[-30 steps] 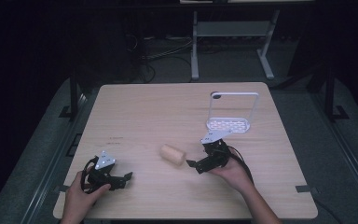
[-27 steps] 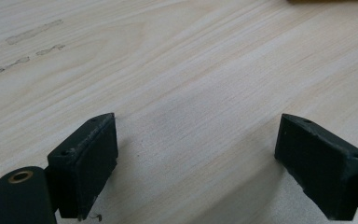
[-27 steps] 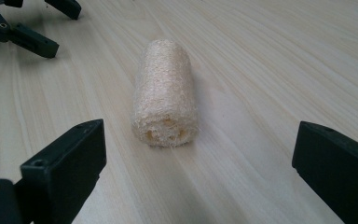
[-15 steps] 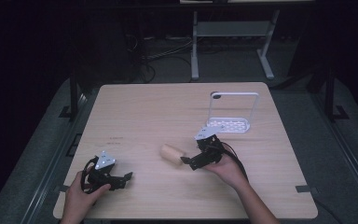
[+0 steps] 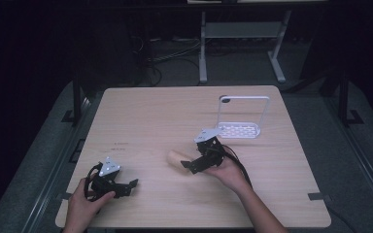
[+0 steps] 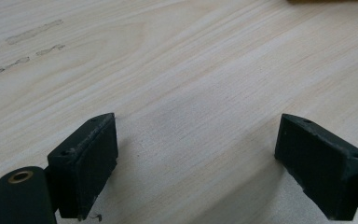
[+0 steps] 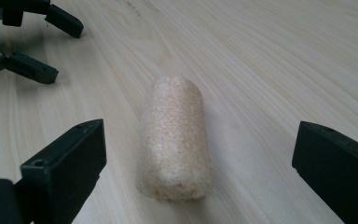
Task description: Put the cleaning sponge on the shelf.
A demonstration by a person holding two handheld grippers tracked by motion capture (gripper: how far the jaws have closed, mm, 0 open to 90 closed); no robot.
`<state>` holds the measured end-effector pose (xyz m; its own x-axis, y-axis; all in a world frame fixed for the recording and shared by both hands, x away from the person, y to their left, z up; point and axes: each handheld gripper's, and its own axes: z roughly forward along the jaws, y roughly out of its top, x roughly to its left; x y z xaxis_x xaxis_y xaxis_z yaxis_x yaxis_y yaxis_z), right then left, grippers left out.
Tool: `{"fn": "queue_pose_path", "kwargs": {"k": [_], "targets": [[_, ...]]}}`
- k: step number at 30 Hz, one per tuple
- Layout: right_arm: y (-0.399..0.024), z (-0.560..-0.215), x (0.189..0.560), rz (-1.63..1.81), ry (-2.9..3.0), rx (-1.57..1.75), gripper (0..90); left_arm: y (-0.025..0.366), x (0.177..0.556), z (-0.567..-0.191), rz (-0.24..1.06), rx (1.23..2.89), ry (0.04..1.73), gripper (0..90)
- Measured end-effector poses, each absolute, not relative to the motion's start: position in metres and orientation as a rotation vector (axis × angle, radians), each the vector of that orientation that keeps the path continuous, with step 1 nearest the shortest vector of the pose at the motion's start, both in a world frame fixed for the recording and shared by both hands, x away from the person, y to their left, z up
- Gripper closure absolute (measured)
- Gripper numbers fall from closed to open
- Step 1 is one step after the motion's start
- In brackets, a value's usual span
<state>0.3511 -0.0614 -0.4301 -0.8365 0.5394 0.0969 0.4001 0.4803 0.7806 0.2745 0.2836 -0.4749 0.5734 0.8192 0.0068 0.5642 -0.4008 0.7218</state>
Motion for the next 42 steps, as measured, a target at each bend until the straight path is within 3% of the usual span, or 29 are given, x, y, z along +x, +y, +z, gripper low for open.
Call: {"fn": "queue_pose_path", "kwargs": {"k": [42], "targets": [[-0.022,-0.463,0.360,1.125,2.687,0.781,6.1,0.284,0.275,-0.475,0.476,2.118,1.099,12.6]]}}
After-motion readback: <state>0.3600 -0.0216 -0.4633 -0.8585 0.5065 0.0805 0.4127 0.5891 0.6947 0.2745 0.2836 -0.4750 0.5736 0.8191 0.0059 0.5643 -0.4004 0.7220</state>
